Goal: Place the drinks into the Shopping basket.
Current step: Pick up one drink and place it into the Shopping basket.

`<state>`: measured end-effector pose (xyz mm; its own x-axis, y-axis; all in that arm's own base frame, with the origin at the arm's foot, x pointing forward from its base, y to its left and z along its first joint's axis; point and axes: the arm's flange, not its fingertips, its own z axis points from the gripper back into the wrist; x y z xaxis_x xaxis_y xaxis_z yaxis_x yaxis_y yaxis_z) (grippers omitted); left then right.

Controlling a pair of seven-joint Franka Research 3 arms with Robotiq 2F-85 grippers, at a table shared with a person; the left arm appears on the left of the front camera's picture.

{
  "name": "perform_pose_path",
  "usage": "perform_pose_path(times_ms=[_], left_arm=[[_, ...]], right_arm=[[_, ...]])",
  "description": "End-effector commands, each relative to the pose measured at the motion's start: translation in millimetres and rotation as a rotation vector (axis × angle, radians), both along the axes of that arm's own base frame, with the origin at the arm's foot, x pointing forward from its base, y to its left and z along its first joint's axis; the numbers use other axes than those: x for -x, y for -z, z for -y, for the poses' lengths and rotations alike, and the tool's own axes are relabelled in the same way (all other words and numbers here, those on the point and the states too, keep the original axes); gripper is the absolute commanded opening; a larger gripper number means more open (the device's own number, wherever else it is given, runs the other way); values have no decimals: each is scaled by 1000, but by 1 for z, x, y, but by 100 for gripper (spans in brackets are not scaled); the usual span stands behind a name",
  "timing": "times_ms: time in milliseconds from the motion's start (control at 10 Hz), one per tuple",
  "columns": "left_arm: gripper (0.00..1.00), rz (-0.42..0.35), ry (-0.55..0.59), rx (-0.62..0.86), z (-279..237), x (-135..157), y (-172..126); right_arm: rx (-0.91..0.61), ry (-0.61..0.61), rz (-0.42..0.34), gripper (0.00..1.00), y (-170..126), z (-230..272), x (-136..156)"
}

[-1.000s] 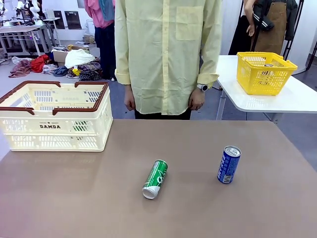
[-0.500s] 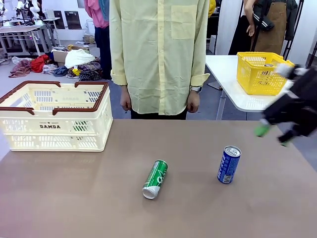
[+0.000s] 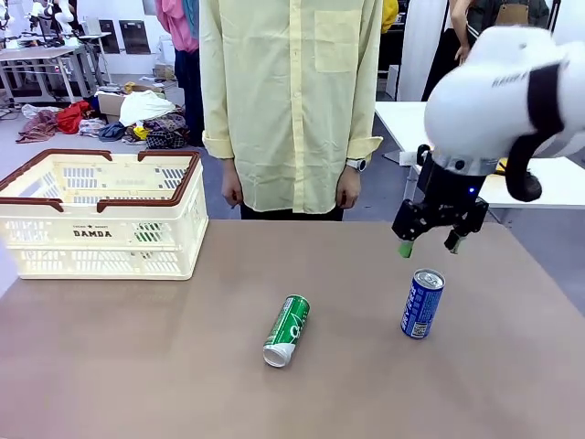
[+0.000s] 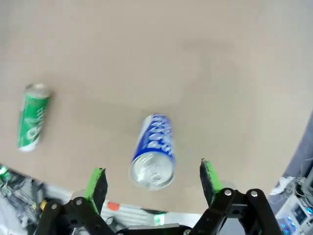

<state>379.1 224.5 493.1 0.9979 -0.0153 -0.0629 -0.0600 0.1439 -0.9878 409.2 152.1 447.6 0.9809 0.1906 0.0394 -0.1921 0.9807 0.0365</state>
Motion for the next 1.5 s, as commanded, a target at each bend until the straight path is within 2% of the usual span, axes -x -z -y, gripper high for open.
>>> perform_pose_path(times_ms=[0, 100, 200, 300, 500, 600, 800, 1000, 1100, 1200, 1400], left_arm=[[100, 1, 0, 14, 0, 2, -3], [100, 1, 0, 14, 0, 2, -3], [100, 1, 0, 14, 0, 2, -3], [100, 1, 0, 14, 0, 2, -3], [100, 1, 0, 14, 0, 2, -3], [100, 1, 0, 14, 0, 2, -3], [100, 1, 0, 14, 0, 2, -3], [100, 1, 0, 14, 0, 2, -3], [100, 1, 0, 14, 0, 2, -3], [100, 1, 0, 14, 0, 2, -3], [100, 1, 0, 14, 0, 2, -3]], right_arm=[[23, 101, 81, 100, -11, 5, 6], [0, 0, 0, 100, 0, 0, 0], [29, 30, 30, 100, 0, 2, -3], [88, 82, 33, 100, -5, 8, 7], [167, 185, 98, 100, 15, 2, 15], [187, 199, 89, 100, 27, -1, 20], [107, 202, 71, 100, 40, 1, 29], [56, 243, 133, 100, 40, 3, 29], [49, 236, 125, 100, 41, 1, 30], [55, 235, 116, 100, 41, 0, 30], [63, 228, 148, 100, 26, -1, 33]])
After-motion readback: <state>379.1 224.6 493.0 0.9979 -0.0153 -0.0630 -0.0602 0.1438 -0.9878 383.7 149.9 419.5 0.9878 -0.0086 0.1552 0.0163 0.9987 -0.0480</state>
